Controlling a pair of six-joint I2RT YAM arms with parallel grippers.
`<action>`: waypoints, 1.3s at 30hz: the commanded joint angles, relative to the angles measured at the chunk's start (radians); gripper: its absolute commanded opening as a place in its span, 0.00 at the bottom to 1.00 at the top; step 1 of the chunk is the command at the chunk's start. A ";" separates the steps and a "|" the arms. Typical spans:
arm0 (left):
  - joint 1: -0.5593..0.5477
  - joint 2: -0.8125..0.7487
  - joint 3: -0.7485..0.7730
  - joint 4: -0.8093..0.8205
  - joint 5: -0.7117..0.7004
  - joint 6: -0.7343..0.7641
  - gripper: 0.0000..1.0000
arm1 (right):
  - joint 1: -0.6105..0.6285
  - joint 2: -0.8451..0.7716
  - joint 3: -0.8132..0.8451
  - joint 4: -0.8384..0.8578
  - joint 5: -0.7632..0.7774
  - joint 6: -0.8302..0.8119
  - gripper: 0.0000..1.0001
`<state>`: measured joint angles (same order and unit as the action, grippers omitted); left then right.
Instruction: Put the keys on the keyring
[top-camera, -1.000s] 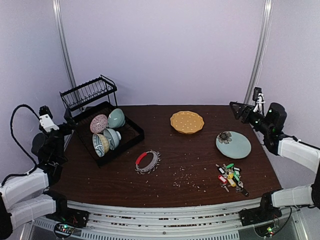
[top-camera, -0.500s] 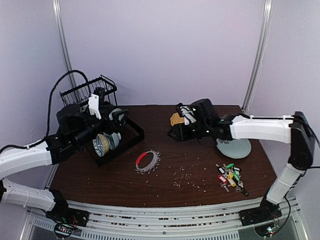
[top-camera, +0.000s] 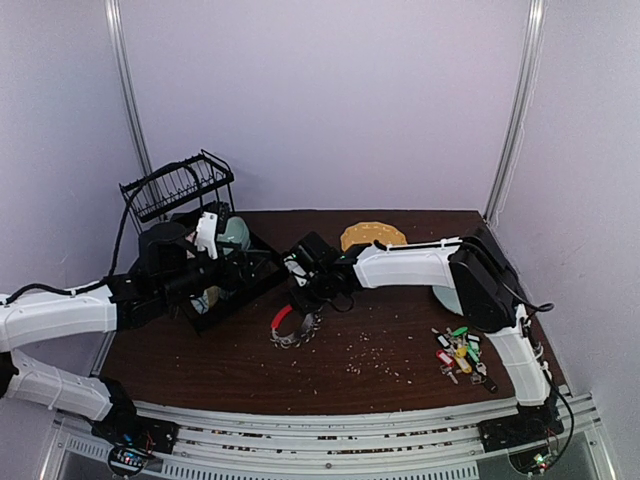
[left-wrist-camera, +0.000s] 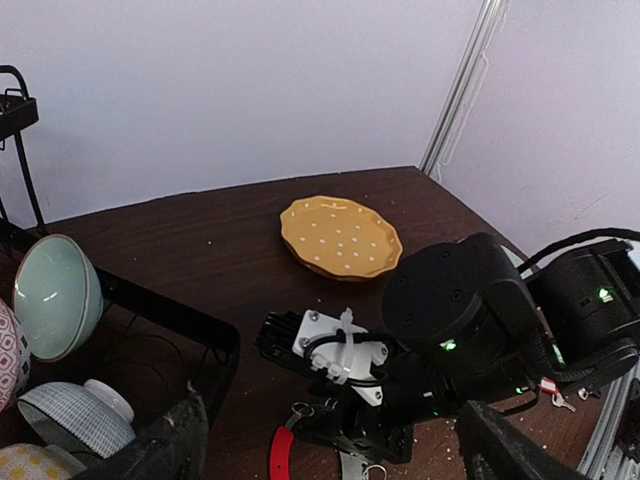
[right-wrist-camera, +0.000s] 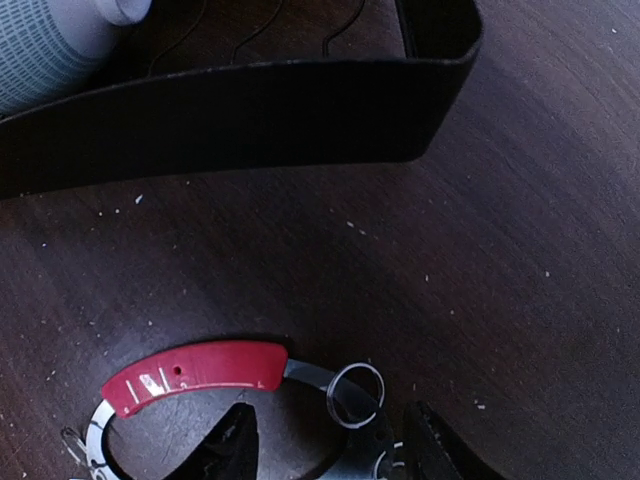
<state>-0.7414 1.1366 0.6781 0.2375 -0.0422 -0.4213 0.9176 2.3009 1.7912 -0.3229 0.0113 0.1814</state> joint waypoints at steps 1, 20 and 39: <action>0.000 0.020 0.006 0.013 -0.006 0.007 0.90 | 0.000 0.035 0.067 -0.060 -0.007 -0.041 0.52; -0.001 0.022 0.017 -0.010 -0.019 0.024 0.92 | 0.001 0.066 0.084 -0.037 0.042 -0.070 0.21; -0.001 -0.010 0.009 -0.019 -0.039 0.039 0.92 | 0.000 0.085 0.117 -0.087 0.102 -0.079 0.11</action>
<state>-0.7414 1.1500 0.6781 0.2077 -0.0715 -0.3981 0.9176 2.3646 1.8790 -0.3779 0.0662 0.1001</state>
